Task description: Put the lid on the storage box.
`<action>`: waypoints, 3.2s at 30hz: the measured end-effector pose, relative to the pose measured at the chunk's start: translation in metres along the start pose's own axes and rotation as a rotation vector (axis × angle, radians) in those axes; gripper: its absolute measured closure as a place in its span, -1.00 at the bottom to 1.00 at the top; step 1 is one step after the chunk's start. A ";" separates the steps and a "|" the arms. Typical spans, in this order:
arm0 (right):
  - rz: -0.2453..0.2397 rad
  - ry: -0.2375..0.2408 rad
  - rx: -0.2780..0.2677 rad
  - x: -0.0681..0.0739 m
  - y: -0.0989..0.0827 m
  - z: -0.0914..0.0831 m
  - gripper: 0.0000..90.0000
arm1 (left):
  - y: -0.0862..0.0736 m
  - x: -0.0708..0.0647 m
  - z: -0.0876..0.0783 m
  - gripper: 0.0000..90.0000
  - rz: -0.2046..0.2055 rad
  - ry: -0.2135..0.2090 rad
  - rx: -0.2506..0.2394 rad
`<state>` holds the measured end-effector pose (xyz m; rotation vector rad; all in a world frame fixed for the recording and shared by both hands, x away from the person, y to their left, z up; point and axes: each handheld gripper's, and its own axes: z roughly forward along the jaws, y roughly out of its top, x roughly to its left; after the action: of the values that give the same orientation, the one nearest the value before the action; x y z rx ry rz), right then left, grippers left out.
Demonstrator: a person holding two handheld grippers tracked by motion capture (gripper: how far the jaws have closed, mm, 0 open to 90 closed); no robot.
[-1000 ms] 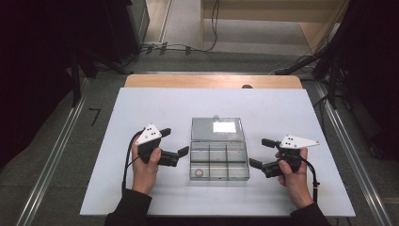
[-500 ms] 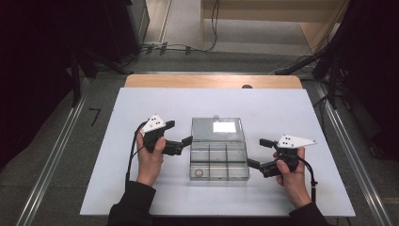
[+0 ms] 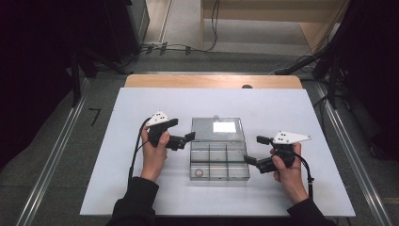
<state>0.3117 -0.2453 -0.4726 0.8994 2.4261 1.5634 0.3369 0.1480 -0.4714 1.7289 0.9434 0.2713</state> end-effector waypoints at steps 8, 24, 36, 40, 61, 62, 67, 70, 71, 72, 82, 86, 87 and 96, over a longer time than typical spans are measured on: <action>0.015 -0.004 -0.003 -0.007 0.008 0.007 -1.00 | 0.001 0.003 0.016 -0.98 -0.016 -0.005 0.031; 0.069 -0.016 0.017 -0.027 0.027 0.027 -1.00 | -0.001 0.009 0.041 -0.95 -0.061 -0.003 0.086; 0.141 -0.020 0.060 -0.039 0.036 0.050 -0.95 | -0.005 0.014 0.054 -0.82 -0.145 0.030 0.151; 0.180 -0.018 0.083 -0.045 0.036 0.057 -0.93 | -0.007 0.014 0.057 -0.76 -0.174 0.035 0.170; 0.358 -0.053 0.189 -0.054 0.022 0.080 -0.71 | -0.011 0.009 0.063 -0.55 -0.247 0.050 0.214; 0.361 -0.050 0.187 -0.054 0.021 0.081 -0.70 | -0.011 0.009 0.063 -0.56 -0.247 0.052 0.214; 0.368 -0.048 0.188 -0.054 0.021 0.081 -0.58 | -0.011 0.007 0.063 -0.56 -0.256 0.046 0.220; 0.375 -0.035 0.185 -0.054 0.021 0.081 -0.51 | -0.011 0.006 0.063 -0.53 -0.259 0.023 0.220; 0.376 -0.032 0.186 -0.054 0.021 0.081 -0.49 | -0.011 0.006 0.063 -0.53 -0.256 0.028 0.220; 0.376 -0.028 0.186 -0.054 0.021 0.080 -0.47 | -0.010 0.005 0.062 -0.52 -0.252 0.029 0.220; 0.333 -0.035 0.156 -0.052 0.025 0.074 -0.21 | -0.005 0.004 0.056 -0.23 -0.226 0.037 0.191; 0.329 -0.038 0.136 -0.050 0.026 0.072 -0.09 | -0.004 0.003 0.054 -0.12 -0.223 0.023 0.175; 0.326 -0.041 0.129 -0.050 0.026 0.070 -0.06 | -0.003 0.003 0.053 -0.10 -0.220 0.020 0.174; 0.287 -0.064 0.088 -0.046 0.029 0.062 0.17 | 0.002 0.000 0.044 0.16 -0.182 0.024 0.128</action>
<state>0.3866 -0.2124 -0.4860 1.3438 2.4231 1.4926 0.3643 0.1167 -0.4867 1.7445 1.1490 0.1150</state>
